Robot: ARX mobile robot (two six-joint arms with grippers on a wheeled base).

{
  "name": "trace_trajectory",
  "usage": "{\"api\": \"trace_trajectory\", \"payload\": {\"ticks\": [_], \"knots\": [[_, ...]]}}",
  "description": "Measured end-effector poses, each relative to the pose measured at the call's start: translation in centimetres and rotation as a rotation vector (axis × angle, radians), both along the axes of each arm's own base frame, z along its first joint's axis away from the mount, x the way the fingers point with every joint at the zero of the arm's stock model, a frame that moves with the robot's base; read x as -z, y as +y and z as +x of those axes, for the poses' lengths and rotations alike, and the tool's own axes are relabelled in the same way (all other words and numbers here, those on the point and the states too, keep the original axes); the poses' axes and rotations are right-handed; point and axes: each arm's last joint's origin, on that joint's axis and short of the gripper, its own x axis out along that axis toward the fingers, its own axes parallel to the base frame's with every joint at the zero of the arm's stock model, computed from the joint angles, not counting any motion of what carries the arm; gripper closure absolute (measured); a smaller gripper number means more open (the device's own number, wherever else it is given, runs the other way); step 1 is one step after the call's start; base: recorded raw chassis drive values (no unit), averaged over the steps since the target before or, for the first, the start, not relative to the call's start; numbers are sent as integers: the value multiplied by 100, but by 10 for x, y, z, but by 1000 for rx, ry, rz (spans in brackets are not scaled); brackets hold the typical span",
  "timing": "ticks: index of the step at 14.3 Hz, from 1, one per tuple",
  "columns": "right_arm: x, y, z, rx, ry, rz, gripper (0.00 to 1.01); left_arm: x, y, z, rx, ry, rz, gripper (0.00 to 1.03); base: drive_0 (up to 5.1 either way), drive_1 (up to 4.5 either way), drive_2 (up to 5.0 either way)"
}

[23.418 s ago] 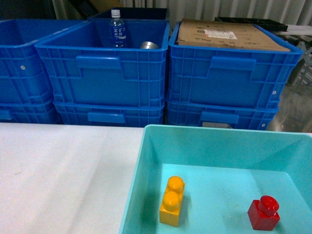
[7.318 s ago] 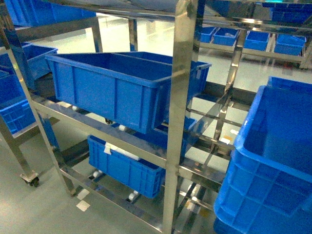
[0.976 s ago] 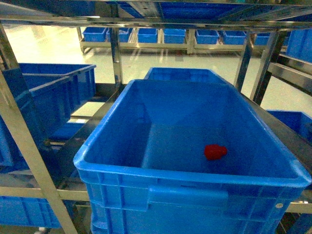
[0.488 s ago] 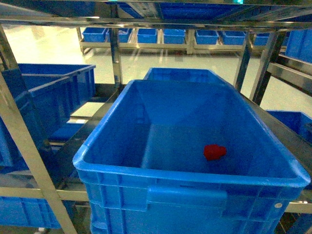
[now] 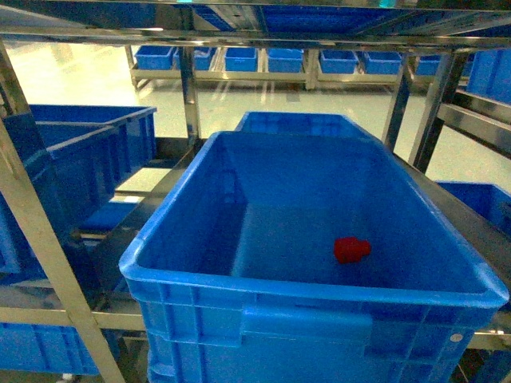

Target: Pick red block from blue box to shelf

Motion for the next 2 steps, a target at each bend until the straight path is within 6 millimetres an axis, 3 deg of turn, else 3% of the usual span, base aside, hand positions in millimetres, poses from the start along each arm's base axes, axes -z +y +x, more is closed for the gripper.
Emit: {"api": "trace_trajectory", "payload": {"ticks": [2], "knots": [[0,0,0,0,0,0,21,0,0,0,0,0,0,5,0,0,0]]}}
